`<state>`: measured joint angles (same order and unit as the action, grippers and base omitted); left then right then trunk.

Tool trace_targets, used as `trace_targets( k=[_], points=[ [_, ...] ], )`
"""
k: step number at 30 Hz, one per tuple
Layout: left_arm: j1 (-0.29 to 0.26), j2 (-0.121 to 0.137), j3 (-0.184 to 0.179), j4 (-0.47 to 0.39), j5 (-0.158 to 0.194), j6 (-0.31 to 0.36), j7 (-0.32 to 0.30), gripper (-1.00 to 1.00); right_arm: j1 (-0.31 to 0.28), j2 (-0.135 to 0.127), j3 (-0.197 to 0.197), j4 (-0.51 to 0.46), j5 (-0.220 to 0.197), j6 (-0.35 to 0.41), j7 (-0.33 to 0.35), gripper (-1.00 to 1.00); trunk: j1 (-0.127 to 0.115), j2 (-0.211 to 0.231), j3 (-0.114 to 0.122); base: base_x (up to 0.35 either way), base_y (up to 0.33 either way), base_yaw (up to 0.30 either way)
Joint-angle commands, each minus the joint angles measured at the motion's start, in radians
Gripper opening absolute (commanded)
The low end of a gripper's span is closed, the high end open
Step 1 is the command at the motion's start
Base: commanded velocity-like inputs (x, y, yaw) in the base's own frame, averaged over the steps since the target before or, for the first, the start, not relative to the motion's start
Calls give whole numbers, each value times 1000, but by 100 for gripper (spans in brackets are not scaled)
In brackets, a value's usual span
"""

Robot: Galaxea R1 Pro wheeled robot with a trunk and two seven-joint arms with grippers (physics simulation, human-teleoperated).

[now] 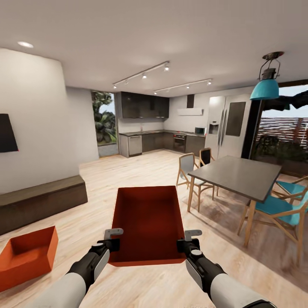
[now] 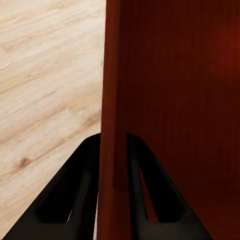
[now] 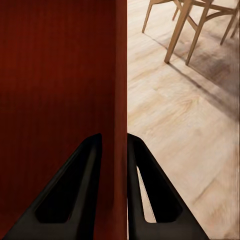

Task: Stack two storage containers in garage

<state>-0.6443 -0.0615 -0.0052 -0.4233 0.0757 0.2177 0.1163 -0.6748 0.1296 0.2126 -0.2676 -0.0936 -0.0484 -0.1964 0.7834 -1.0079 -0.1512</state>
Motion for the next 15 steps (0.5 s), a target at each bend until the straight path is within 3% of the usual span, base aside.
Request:
trace_targets(
  k=[1, 15],
  points=[
    [0, 7, 4, -5, -14, 8, 11, -100, -2, -1, -12, 2, -9, -5, -8, -100, 0, -1, -1, 0, 0, -282],
    [0, 6, 4, -5, -14, 8, 11, -100, -2, -1, -11, 2, -9, -5, -8, -100, 0, -1, -1, 0, 0, -282]
  ],
)
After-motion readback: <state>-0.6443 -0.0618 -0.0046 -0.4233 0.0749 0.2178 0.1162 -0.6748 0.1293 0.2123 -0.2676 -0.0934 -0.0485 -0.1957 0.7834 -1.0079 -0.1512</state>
